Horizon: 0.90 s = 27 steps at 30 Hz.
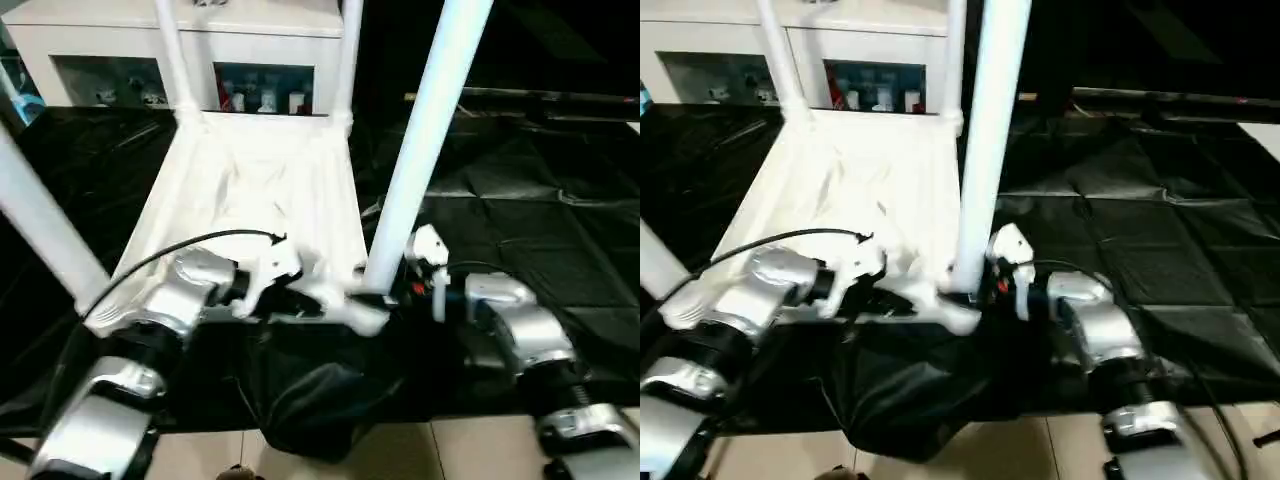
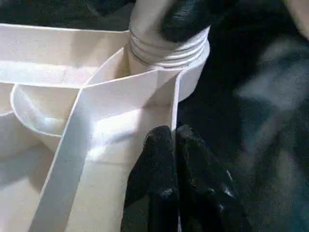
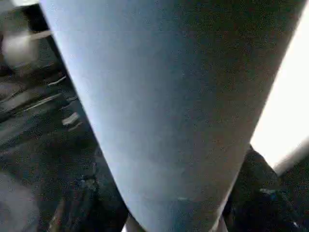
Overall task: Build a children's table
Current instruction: Rotate leg to tighten
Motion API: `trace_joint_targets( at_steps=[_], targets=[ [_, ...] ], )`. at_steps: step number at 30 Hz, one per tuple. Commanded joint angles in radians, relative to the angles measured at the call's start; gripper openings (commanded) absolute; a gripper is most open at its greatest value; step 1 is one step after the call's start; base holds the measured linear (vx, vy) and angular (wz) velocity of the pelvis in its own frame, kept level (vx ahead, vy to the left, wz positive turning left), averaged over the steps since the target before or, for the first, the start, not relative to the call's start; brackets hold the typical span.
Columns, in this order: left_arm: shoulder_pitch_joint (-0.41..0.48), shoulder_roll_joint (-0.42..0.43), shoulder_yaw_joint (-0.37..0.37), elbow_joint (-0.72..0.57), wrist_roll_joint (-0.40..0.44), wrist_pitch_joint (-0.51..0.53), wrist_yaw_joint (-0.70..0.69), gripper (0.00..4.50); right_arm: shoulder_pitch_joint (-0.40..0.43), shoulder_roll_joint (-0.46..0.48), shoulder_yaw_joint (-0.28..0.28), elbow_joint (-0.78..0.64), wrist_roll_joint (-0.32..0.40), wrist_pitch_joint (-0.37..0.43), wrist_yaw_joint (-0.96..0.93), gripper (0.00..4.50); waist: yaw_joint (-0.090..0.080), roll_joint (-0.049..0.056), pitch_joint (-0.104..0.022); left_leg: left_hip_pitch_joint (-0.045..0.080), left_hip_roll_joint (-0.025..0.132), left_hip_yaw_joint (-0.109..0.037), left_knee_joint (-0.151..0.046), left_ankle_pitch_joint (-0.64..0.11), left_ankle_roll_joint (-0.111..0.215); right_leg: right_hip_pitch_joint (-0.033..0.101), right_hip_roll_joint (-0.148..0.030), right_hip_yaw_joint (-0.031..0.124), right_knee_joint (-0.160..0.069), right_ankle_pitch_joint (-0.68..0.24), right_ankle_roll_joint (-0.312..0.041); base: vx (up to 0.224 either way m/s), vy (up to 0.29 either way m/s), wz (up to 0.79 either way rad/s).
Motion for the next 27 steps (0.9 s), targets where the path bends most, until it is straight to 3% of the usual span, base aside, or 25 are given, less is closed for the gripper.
trace_joint_targets(
  at_steps=[1, 2, 6, 8, 12, 13, 14, 19, 20, 25, 27],
  targets=[
    [-0.029, -0.049, 0.038, 0.018, -0.020, 0.013, 0.107, 0.00, 0.023, 0.037, -0.001, 0.065, -0.005, 0.031, -0.103, 2.08, -0.004, -0.009, -0.048, 0.019, 0.046, -0.027, -0.073, -0.326, -0.021, 0.024, -0.070, 0.046, -0.095, -0.376, -0.171, 0.000, 0.000, 0.00],
    [-0.041, -0.070, 0.041, 0.032, -0.016, 0.018, 0.147, 0.00, 0.024, 0.063, -0.022, 0.084, -0.003, 0.030, -0.173, 2.07, -0.012, -0.007, -0.049, 0.017, 0.047, -0.028, -0.074, -0.336, -0.029, 0.023, -0.069, 0.047, -0.095, -0.375, -0.164, 0.000, 0.000, 0.00],
    [-0.069, -0.131, 0.044, 0.067, -0.003, 0.032, 0.256, 0.00, 0.019, 0.127, -0.060, 0.134, -0.012, 0.015, -0.342, 2.06, -0.015, -0.008, -0.049, 0.020, 0.044, -0.026, -0.072, -0.348, -0.022, 0.020, -0.068, 0.048, -0.100, -0.368, -0.163, 0.000, 0.000, 0.00],
    [-0.093, -0.182, 0.051, 0.100, 0.006, 0.045, 0.352, 0.00, 0.000, 0.180, -0.085, 0.184, -0.025, 0.002, -0.467, 2.05, -0.015, 0.000, -0.050, 0.022, 0.044, -0.027, -0.073, -0.347, -0.029, 0.021, -0.066, 0.048, -0.098, -0.347, -0.167, 0.000, 0.000, 0.00],
    [-0.104, -0.217, 0.052, 0.113, 0.010, 0.045, 0.384, 0.00, -0.023, 0.221, -0.078, 0.211, -0.045, -0.010, -0.516, 2.05, -0.016, -0.002, -0.052, 0.020, 0.042, -0.025, -0.072, -0.345, -0.022, 0.023, -0.063, 0.048, -0.097, -0.312, -0.172, 0.000, 0.000, 0.00],
    [-0.103, -0.221, 0.049, 0.112, 0.009, 0.040, 0.377, 0.00, -0.027, 0.229, -0.067, 0.209, -0.047, -0.022, -0.492, 2.05, -0.014, -0.001, -0.053, 0.019, 0.041, -0.025, -0.071, -0.336, -0.011, 0.025, -0.063, 0.048, -0.097, -0.296, -0.172, 0.000, 0.000, 0.00],
    [-0.098, -0.216, 0.044, 0.104, 0.005, 0.033, 0.348, 0.00, -0.032, 0.231, -0.047, 0.196, -0.045, -0.041, -0.435, 2.74, -0.013, -0.001, -0.053, 0.017, 0.041, -0.024, -0.071, -0.329, -0.004, 0.027, -0.064, 0.048, -0.096, -0.285, -0.173, 0.000, 0.000, 0.00],
    [-0.080, -0.180, 0.037, 0.087, -0.004, 0.008, 0.263, 0.00, -0.041, 0.186, -0.004, 0.181, -0.057, -0.064, -0.309, 2.94, -0.014, -0.001, -0.054, 0.014, 0.042, -0.024, -0.070, -0.311, 0.014, 0.030, -0.063, 0.047, -0.095, -0.270, -0.177, 0.000, 0.000, 0.00],
    [-0.075, -0.171, 0.035, 0.081, -0.007, 0.000, 0.238, 0.00, -0.041, 0.169, 0.009, 0.174, -0.061, -0.060, -0.271, 3.19, -0.014, -0.002, -0.054, 0.014, 0.042, -0.024, -0.070, -0.308, 0.017, 0.032, -0.063, 0.046, -0.094, -0.265, -0.179, 0.000, 0.000, 0.00],
    [-0.042, -0.100, 0.008, 0.039, -0.023, -0.034, 0.071, 0.00, -0.024, 0.055, 0.067, 0.110, -0.054, -0.028, -0.017, 3.19, -0.011, -0.004, -0.054, 0.010, 0.043, -0.021, -0.065, -0.275, 0.048, 0.038, -0.062, 0.045, -0.089, -0.228, -0.198, 0.000, 0.000, 0.00],
    [-0.037, -0.081, 0.007, 0.030, -0.029, -0.034, 0.032, 0.00, -0.019, 0.020, 0.079, 0.100, -0.055, -0.018, 0.052, 3.19, -0.006, -0.001, -0.054, 0.013, 0.047, -0.020, -0.066, -0.266, 0.044, 0.035, -0.061, 0.044, -0.086, -0.215, -0.210, 0.000, 0.000, 0.00]
  ],
)
